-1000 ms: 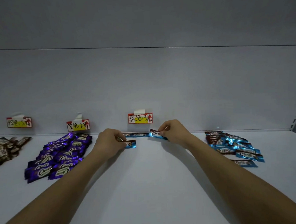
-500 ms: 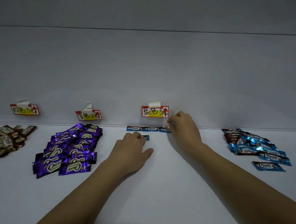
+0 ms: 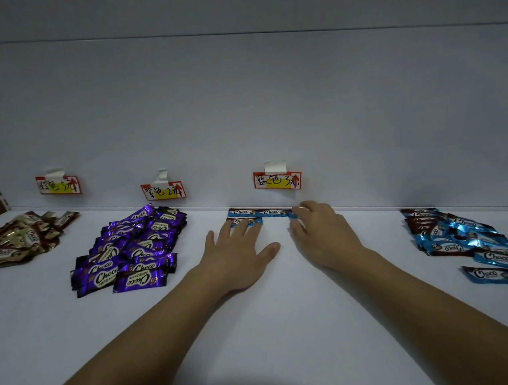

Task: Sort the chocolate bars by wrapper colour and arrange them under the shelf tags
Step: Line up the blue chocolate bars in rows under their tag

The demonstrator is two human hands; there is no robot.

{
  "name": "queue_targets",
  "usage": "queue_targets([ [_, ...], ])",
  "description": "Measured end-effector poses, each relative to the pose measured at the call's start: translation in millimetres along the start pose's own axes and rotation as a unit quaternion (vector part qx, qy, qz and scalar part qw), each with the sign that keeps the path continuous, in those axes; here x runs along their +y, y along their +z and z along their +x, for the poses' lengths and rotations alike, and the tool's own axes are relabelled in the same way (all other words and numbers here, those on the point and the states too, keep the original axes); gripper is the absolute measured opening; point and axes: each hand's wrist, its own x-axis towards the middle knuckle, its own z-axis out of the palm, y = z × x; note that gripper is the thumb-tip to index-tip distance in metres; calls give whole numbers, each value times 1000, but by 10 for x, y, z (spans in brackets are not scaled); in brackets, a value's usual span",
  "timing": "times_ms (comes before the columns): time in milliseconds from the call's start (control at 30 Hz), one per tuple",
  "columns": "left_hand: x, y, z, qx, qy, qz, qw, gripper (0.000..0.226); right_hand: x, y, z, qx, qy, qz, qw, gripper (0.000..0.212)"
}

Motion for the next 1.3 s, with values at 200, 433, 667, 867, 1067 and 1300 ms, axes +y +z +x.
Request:
queue_targets([
  [200,-5,18,5,6,-12,-6,1000,78,-202,-20,-234,-97,-60,30,993,34],
  [433,-21,51,-11,36,-23,-14,999,75,-203,-1,-272,-81,-63,37,994,32],
  [667,4,37,-17,36,-37,-3,999,77,-214,16,-260,-91,-55,19,994,20],
  [867,0,38,-4,33,-40,1,999,79,-199,41,-250,-94,-54,27,994,32],
  [1067,5,35,1,37,-29,3,999,75,-188,67,-234,-88,-54,27,994,35],
  [1300,-24,73,11,62,-17,-16,998,75,-188,56,-237,-84,-59,28,994,33],
])
